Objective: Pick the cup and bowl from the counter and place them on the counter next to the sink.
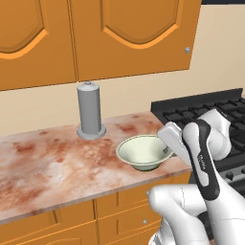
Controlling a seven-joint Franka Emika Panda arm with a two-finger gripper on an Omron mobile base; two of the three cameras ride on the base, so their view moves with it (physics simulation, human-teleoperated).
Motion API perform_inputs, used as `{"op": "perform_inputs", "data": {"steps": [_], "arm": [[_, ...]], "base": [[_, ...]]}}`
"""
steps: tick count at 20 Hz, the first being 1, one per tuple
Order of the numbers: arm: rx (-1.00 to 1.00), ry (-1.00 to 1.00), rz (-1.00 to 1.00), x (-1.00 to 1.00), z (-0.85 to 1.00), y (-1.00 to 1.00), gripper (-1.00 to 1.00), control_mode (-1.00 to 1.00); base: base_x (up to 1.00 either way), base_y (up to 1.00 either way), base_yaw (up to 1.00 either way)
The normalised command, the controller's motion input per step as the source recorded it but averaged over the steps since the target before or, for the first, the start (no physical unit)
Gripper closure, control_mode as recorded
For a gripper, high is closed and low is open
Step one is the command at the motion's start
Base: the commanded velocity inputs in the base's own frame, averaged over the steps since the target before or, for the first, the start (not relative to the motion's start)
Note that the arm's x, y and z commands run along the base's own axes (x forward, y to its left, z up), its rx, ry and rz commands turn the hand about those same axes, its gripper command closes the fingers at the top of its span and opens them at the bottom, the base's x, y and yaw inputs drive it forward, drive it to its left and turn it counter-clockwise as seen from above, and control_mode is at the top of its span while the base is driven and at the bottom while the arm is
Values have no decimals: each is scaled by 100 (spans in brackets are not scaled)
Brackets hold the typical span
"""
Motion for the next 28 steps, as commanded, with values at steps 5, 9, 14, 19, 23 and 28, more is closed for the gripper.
{"op": "perform_inputs", "data": {"steps": [5,9,14,19,23,28], "arm": [[0,0,0,0,0,0,100,100],[0,0,0,0,0,0,100,100],[0,0,0,0,0,0,100,100],[0,0,0,0,0,0,100,100],[0,0,0,0,0,0,100,100],[0,0,0,0,0,0,100,100]], "base": [[-13,-4,-1],[-100,-40,-17],[-54,-69,-36],[1,-27,-89],[0,-11,-95],[1,-7,-94]]}}
